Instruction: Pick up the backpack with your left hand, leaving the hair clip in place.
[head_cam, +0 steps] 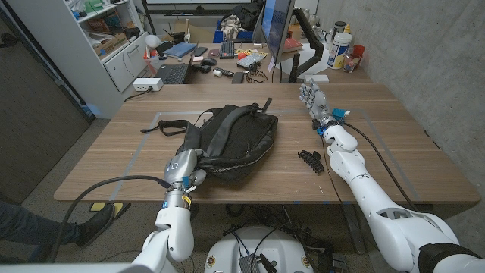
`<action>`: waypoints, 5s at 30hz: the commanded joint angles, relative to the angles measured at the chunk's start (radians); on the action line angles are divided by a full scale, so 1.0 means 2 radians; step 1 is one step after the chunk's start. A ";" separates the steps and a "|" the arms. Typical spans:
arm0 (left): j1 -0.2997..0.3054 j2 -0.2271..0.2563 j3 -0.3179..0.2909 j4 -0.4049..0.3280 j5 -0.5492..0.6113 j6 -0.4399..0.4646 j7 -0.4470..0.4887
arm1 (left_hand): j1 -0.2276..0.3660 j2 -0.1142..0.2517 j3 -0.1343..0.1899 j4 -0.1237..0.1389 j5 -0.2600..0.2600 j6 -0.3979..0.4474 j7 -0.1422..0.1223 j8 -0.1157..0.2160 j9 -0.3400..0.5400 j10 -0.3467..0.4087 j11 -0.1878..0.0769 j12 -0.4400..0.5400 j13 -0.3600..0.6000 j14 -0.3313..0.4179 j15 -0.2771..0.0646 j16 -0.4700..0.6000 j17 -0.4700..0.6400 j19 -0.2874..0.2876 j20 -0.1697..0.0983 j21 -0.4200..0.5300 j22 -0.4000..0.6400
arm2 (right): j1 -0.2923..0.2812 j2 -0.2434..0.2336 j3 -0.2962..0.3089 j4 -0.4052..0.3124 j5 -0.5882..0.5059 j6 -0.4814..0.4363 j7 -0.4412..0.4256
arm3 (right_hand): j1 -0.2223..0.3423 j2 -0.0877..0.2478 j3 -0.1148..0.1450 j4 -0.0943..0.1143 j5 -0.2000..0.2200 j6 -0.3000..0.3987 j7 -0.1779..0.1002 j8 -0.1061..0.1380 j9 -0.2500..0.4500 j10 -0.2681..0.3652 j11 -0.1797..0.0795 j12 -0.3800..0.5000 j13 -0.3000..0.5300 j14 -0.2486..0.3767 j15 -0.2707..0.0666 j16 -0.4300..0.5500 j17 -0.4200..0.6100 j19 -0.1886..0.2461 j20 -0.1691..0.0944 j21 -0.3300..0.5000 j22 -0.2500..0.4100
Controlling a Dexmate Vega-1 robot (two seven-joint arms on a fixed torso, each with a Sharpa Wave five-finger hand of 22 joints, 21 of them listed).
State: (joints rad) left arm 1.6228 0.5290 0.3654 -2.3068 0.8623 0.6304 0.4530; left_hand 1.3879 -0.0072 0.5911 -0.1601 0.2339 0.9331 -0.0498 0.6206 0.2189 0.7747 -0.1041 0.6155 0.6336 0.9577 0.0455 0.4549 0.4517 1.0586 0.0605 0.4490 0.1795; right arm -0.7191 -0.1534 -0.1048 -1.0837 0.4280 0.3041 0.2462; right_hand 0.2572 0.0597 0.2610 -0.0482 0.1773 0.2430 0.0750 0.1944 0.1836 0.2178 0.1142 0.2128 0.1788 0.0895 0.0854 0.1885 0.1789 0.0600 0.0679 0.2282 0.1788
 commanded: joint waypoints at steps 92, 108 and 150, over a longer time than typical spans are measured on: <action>-0.202 -0.057 -0.154 -0.049 -0.091 -0.196 -0.182 | -0.009 0.004 -0.001 0.006 0.017 0.081 0.044 0.006 0.012 0.036 -0.020 -0.021 0.031 0.117 -0.123 -0.019 0.045 0.036 -0.070 0.004 0.001 | -0.002 0.005 0.017 -0.003 0.014 0.036 0.004 | -0.005 0.003 -0.002 -0.005 0.004 0.010 0.003 0.001 0.002 0.018 0.001 0.003 0.003 0.024 -0.004 0.003 0.003 0.033 -0.025 0.002 0.005; -0.258 -0.061 -0.141 -0.048 -0.102 -0.192 -0.199 | -0.010 0.003 -0.002 0.006 0.017 0.081 0.042 0.006 0.010 0.040 -0.021 -0.025 0.033 0.119 -0.125 -0.024 0.051 0.035 -0.070 0.006 0.001 | -0.006 -0.002 0.021 -0.011 0.014 0.029 -0.001 | -0.005 0.004 -0.002 -0.005 0.004 0.011 0.003 0.001 0.002 0.018 0.001 0.003 0.003 0.024 -0.004 0.002 0.003 0.033 -0.024 0.001 0.005; -0.393 -0.078 -0.159 -0.076 -0.110 -0.142 -0.285 | -0.012 0.004 -0.003 0.007 0.015 0.081 0.043 0.008 0.008 0.044 -0.022 -0.037 0.044 0.122 -0.127 -0.039 0.062 0.018 -0.064 -0.001 -0.001 | -0.016 0.009 0.012 -0.031 0.000 0.033 -0.026 | -0.006 0.005 -0.003 -0.005 0.004 0.012 0.002 0.001 0.002 0.018 0.002 0.001 0.003 0.025 -0.004 0.001 0.003 0.034 -0.024 -0.001 0.005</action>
State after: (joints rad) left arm 0.9105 0.3798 0.0556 -2.4391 0.6317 0.3084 -0.0670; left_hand 1.3720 -0.0181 0.5845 -0.1506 0.2597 1.0080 -0.0534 0.6339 0.2318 0.8513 -0.1480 0.5430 0.7188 1.0054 0.0287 0.3786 0.5726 1.0797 -0.0501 0.4480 0.1750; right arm -0.7416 -0.1376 -0.0776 -1.1284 0.4351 0.3758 0.2071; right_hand 0.2521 0.0648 0.2527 -0.0565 0.1813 0.2555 0.0804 0.1944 0.1836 0.2483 0.1161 0.2128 0.1787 0.1323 0.0749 0.1933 0.1840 0.1226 0.0198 0.2302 0.1836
